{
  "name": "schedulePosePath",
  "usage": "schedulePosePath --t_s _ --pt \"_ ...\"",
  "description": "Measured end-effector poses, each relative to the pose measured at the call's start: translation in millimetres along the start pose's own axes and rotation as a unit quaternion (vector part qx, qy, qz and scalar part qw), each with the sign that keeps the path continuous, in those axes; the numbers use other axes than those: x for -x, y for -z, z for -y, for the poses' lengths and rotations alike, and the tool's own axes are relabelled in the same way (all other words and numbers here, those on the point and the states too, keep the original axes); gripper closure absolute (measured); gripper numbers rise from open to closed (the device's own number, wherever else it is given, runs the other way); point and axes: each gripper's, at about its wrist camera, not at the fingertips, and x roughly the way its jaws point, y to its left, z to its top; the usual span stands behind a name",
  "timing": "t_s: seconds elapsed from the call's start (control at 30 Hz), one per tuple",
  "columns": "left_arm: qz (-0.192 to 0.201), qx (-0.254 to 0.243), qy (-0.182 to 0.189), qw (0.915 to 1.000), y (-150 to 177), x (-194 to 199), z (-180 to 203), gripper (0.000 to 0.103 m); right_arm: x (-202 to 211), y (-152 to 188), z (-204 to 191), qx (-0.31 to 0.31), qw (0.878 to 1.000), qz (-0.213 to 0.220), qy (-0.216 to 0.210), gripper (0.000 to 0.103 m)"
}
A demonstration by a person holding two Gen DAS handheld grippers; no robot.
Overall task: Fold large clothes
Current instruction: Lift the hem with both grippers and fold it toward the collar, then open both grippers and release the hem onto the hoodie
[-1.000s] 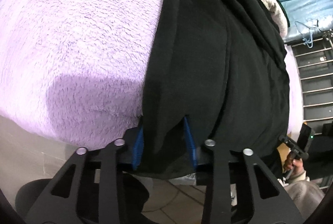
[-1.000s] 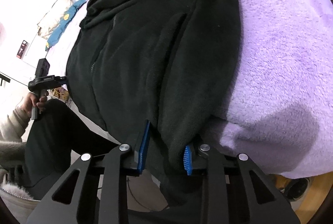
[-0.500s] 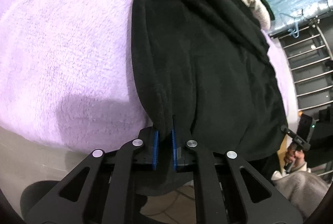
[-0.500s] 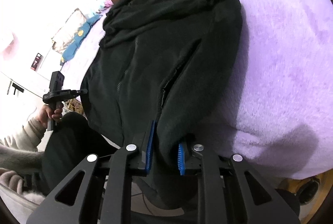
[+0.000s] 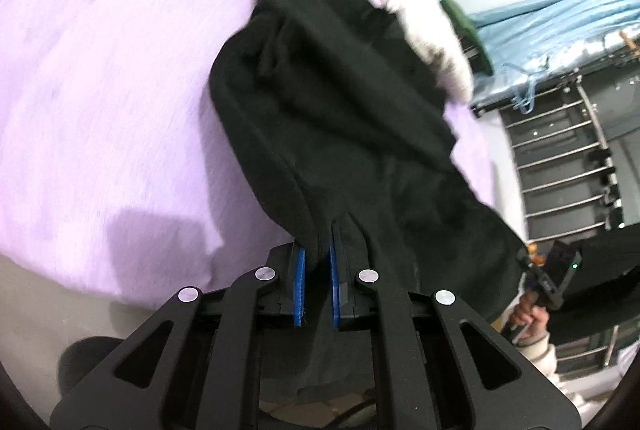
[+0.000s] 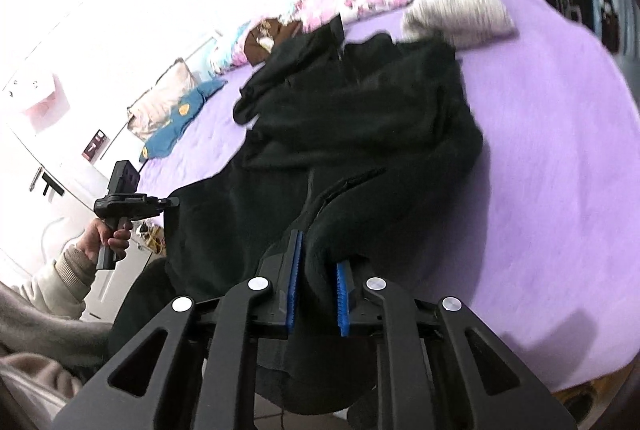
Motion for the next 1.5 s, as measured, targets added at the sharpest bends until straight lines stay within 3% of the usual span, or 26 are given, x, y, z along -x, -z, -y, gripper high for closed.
schedulePosePath --t_s 0.13,0.33,0.47,0.73,1.0,1.1,1.27,1.4,1.5 --pt "0.02 0.01 0.017 0.9996 -23.7 23.2 17.1 0.095 15.8 -30.8 0.8 -0.003 0.999 0.024 0.02 0.091" --pt "0.044 0.046 0.042 0.9971 -57.3 40.5 27.4 0.095 19.5 -77.5 18.4 -0.071 0.996 0.048 0.027 0.091" --pt "0.044 0.088 0.056 0.9936 -84.4 32.7 25.0 0.095 15.3 -101.9 25.8 -0.08 0.995 0.057 0.025 0.091" --pt "0.039 0.141 0.041 0.9884 -152.0 10.3 2.7 0.095 -24.8 -163.3 55.3 -0.101 0.992 0.063 0.033 0.091" --pt "0.015 0.15 0.0 0.9885 -222.5 -41.2 -23.0 0.095 -98.8 -220.8 100.3 -0.117 0.99 0.036 0.066 0.091" --pt "0.005 0.174 0.001 0.9847 -245.8 -68.0 -40.5 0.095 -130.2 -232.7 125.3 -0.134 0.987 0.023 0.082 0.091" --pt "-0.018 0.197 -0.014 0.9802 -276.7 -111.2 -67.0 0.094 -172.1 -239.0 166.5 -0.157 0.981 0.006 0.11 0.091" --pt "-0.029 0.206 0.0 0.9782 -290.3 -135.4 -82.4 0.092 -198.0 -235.4 190.9 -0.168 0.977 -0.012 0.131 0.091" --pt "-0.037 0.201 0.007 0.9789 -291.3 -139.0 -87.1 0.089 -197.2 -231.4 196.5 -0.182 0.976 -0.005 0.118 0.089"
